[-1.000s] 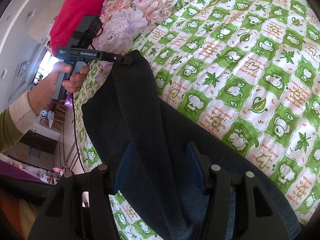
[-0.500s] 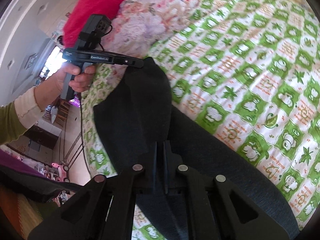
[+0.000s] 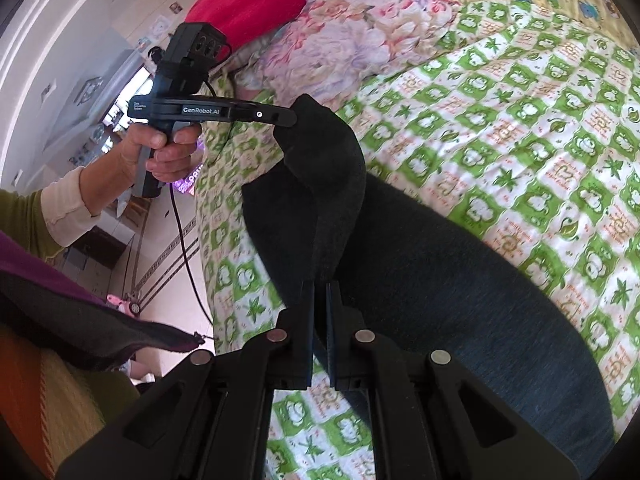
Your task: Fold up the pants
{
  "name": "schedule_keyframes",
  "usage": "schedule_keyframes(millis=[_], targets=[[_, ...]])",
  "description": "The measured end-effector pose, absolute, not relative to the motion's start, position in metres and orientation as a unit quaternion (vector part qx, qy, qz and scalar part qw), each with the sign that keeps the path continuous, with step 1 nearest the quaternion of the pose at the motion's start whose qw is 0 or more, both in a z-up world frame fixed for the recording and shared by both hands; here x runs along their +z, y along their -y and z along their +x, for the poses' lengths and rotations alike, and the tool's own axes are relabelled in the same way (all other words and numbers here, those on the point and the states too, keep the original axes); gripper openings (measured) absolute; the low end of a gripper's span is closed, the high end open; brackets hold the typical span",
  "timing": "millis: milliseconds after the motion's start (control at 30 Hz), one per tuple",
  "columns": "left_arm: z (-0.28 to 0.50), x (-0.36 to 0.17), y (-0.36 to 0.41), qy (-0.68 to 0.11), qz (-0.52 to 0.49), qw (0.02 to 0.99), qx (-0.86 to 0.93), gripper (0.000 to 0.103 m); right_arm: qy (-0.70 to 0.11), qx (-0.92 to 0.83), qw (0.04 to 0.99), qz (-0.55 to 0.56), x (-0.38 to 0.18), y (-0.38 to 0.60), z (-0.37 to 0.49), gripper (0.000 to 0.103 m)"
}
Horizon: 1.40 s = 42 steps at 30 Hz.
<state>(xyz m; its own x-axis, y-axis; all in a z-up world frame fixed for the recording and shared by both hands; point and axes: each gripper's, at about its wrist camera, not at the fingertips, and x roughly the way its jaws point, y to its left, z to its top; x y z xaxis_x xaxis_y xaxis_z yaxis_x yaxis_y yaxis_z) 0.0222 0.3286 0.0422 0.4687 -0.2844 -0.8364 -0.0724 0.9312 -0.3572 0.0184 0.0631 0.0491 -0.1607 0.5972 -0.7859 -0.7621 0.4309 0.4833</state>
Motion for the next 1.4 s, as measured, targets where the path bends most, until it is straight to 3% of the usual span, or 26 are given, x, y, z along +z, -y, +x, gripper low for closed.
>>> schedule_keyframes(millis=[800, 900, 967, 1033, 1067, 1400], targets=[[-0.07, 0.006, -0.321, -0.473, -0.26, 0.84, 0.062, 0.01, -0.576, 0.548, 0.598, -0.101, 0.006, -0.073, -0.013, 0.009], [-0.076, 0.006, -0.319, -0.477, -0.276, 0.83, 0.085, 0.023, -0.583, 0.543, 0.598, -0.089, 0.006, -0.069, -0.013, 0.016], [-0.082, 0.006, -0.318, -0.477, -0.296, 0.822, 0.098, 0.038, -0.581, 0.542, 0.601, -0.085, 0.008, -0.066, -0.014, 0.029], [-0.092, 0.009, -0.317, -0.466, -0.321, 0.817, 0.116, 0.039, -0.577, 0.544, 0.604, -0.079, 0.011, -0.063, -0.015, 0.044], [-0.096, 0.009, -0.316, -0.46, -0.332, 0.814, 0.12, 0.039, -0.575, 0.543, 0.607, -0.074, 0.013, -0.061, -0.014, 0.047], [-0.115, 0.033, -0.295, -0.414, -0.403, 0.8, 0.16, 0.052, -0.563, 0.521, 0.642, -0.02, 0.032, -0.036, 0.005, 0.047]])
